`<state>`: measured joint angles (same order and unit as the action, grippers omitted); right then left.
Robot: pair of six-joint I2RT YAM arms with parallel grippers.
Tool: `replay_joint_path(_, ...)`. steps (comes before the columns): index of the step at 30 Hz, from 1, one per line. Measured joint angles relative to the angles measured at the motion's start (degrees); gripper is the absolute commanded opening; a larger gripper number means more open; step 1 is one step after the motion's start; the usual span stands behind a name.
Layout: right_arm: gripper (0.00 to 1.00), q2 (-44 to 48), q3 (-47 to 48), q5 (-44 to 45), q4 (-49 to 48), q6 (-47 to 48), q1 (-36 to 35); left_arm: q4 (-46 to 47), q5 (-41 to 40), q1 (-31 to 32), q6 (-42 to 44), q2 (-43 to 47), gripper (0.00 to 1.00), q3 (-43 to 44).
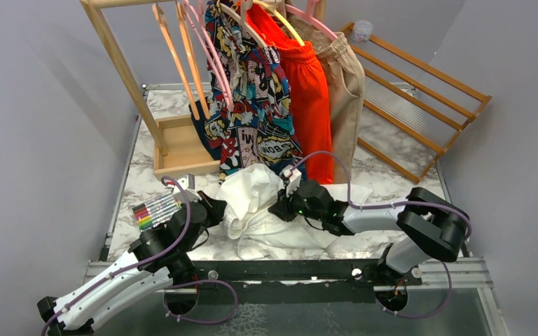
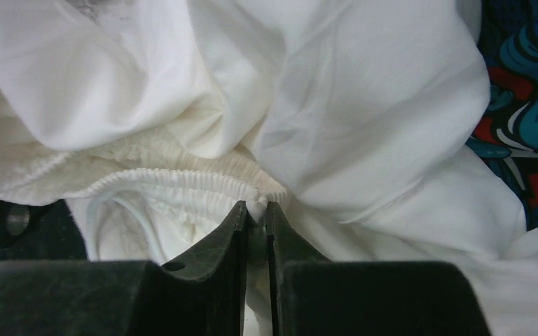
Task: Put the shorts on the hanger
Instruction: Adjust the shorts at the center of the board.
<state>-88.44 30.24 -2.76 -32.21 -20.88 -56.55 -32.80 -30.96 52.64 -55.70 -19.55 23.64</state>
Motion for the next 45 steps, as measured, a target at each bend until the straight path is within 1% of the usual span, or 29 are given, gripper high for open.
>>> replay_joint_path(1, 0.01, 0.9, -0.3, -0.8, -0.2, 0.1, 0.0, 0.0, 0.0, 0.0, 0.0, 0.0, 0.0, 0.0)
replay_joint_path(4, 0.01, 6.3, -1.5, -2.1, 0.8, 1.0, 0.0, 0.0, 0.0, 0.0, 0.1, 0.0, 0.0, 0.0)
replay_joint_path(6, 0.01, 12.4, -2.1, -2.6, 2.8, 1.9, 0.0, 0.0, -0.2, 0.0, 0.2, 0.1, 0.0, 0.0)
replay_joint_path(9, 0.01, 23.5, -2.0, -2.7, 7.7, 4.3, 0.0, 0.1, -0.5, 0.0, 0.5, 0.0, 0.0, 0.0)
replay_joint_path(11, 0.01, 30.9, -0.7, -2.6, 12.7, 6.9, -0.1, 0.8, -0.6, 0.0, 1.1, -0.7, 0.0, 0.3)
replay_joint_path(12, 0.01, 33.7, 1.6, -2.6, 16.8, 9.1, -0.1, 1.5, -0.6, 0.0, 1.5, -1.3, 0.01, 0.6)
replay_joint_path(13, 0.01, 36.4, 2.6, -2.6, 17.8, 10.0, -0.1, 2.4, -0.6, 0.0, 2.2, -2.3, 0.02, 1.1)
replay_joint_path(15, 0.01, 39.7, 7.1, -2.3, 22.9, 13.2, -0.1, 5.6, -0.5, 0.0, 3.8, -5.4, 0.04, 2.7)
replay_joint_path(17, 0.01, 42.4, 10.6, -1.7, 26.0, 15.6, -0.1, 9.7, -0.3, 0.0, 5.6, -9.9, 0.04, 4.9)
replay_joint_path(20, 0.01, 46.9, 11.8, -0.7, 28.3, 17.6, -0.1, 16.2, 1.0, 0.0, 7.8, -18.0, 0.05, 7.9)
replay_joint_path(23, 0.01, 51.1, 8.6, 0.8, 29.9, 16.7, -0.1, 20.8, 2.6, 0.0, 8.4, -24.9, 0.12, 8.4)
replay_joint_path(25, 0.01, 53.5, 5.1, 1.9, 31.8, 14.8, -0.1, 22.5, 3.7, 0.0, 8.3, -28.8, 0.21, 7.4)
replay_joint_path(27, 0.01, 56.0, 1.5, 2.7, 33.7, 12.3, -0.1, 22.8, 4.7, 0.0, 7.8, -30.7, 0.33, 5.2)
replay_joint_path(31, 0.01, 60.3, -3.3, 4.8, 38.2, 8.2, -0.1, 22.4, 5.5, 0.0, 7.1, -29.4, 0.54, 1.6)
replay_joint_path(34, 0.01, 61.7, -3.9, 6.7, 39.8, 6.3, -0.1, 21.3, 5.6, 0.0, 7.1, -25.9, 0.64, 0.5)
replay_joint_path(37, 0.01, 62.0, -3.9, 8.7, 40.0, 5.2, -0.1, 19.7, 5.6, 0.0, 7.1, -22.2, 0.69, 0.6)
replay_joint_path(41, 0.01, 61.4, -3.9, 10.9, 40.9, 4.5, -0.1, 16.7, 5.9, 0.0, 8.0, -20.7, 0.7, 1.9)
replay_joint_path(45, 0.01, 60.8, -3.9, 13.4, 41.7, 3.8, -0.1, 13.3, 8.2, 0.0, 9.8, -20.3, 0.71, 4.3)
